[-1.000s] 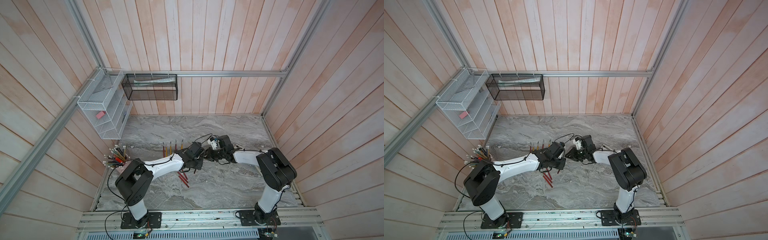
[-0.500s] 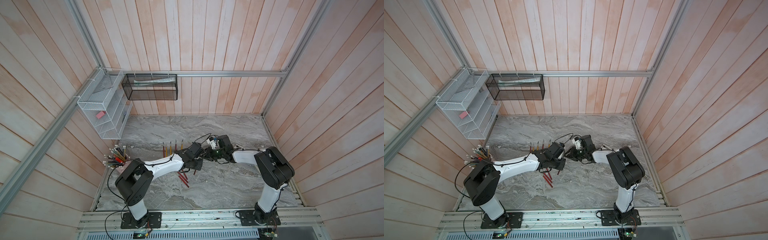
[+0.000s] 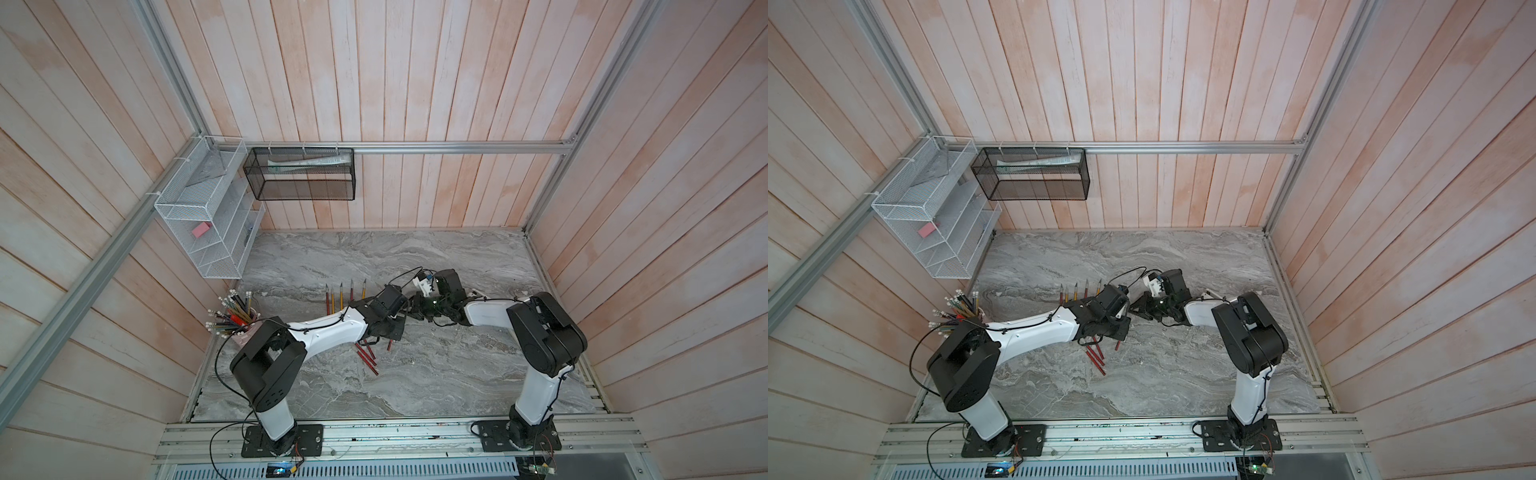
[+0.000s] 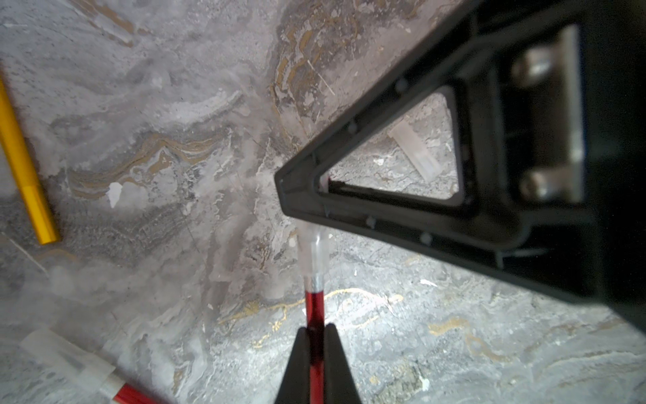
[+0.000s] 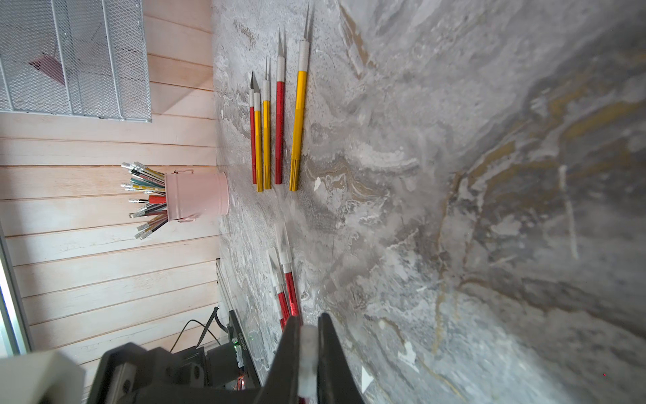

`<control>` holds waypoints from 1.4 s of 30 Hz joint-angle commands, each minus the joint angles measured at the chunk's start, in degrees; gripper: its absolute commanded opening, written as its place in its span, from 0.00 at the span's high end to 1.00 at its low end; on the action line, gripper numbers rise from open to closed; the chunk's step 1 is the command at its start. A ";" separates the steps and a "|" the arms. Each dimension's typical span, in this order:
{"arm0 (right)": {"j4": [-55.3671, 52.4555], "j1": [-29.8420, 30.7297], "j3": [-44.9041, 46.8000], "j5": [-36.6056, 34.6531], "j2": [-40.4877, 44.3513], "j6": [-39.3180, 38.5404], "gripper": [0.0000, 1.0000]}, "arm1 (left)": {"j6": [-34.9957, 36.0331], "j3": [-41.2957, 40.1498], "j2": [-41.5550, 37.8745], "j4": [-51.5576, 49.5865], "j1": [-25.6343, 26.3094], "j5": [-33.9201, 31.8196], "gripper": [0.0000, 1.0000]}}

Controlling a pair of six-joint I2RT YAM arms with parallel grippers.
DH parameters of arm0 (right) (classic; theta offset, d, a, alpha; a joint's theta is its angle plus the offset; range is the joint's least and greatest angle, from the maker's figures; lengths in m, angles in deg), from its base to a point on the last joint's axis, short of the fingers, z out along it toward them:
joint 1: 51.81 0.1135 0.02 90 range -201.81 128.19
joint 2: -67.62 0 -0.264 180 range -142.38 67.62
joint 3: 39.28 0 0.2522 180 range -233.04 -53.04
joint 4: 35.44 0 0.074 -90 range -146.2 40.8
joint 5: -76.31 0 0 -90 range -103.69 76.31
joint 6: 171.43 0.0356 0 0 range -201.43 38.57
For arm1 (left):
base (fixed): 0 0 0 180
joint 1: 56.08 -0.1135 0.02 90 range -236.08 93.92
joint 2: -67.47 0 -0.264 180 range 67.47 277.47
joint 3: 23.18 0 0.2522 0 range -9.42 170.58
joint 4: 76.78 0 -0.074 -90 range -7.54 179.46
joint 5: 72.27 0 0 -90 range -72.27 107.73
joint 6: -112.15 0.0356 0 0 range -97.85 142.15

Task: Remove protective caps from carving knives
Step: Remove the protective sleeve from the carving knife, then place the protective sleeve at the center of the board.

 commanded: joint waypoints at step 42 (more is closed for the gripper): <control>-31.71 -13.18 3.81 -26.73 18.12 -21.88 1.00 | -0.22 1.02 2.19 1.32 -7.56 1.90 1.00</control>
